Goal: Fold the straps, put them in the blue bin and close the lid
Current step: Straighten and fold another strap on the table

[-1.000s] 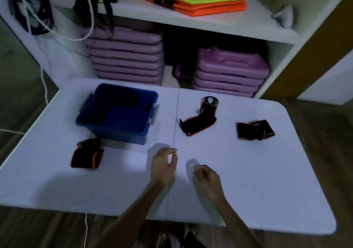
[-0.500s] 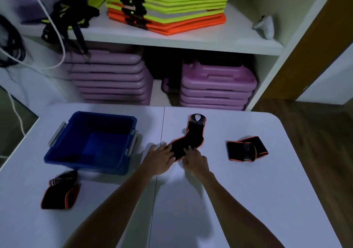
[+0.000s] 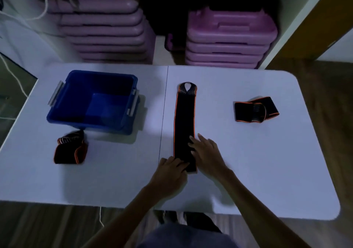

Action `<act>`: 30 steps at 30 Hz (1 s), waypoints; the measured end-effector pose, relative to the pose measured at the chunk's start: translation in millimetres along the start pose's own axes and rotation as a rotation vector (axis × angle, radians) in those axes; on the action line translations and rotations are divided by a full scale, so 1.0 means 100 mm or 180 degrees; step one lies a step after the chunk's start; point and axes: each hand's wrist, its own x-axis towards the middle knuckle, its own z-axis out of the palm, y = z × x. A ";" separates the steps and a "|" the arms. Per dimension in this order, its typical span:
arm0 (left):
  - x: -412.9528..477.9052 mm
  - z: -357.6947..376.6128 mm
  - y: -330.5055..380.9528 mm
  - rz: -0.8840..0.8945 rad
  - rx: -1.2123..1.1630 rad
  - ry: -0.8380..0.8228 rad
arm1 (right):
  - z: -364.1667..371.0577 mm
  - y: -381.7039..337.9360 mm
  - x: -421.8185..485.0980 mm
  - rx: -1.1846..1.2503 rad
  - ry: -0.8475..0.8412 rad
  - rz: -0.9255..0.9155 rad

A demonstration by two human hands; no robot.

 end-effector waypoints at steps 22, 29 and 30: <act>0.51 0.00 -0.60 -0.0070 0.0853 -0.0519 | -0.11 0.17 0.06 -0.0599 -0.0487 -0.0059; 0.53 0.08 -0.41 -0.0134 0.0042 -0.0007 | -0.21 0.22 -0.24 0.0739 0.0531 0.0427; 0.61 0.07 -0.30 -0.0143 -0.0076 0.0174 | -0.29 0.26 -0.26 0.1237 0.0978 0.0836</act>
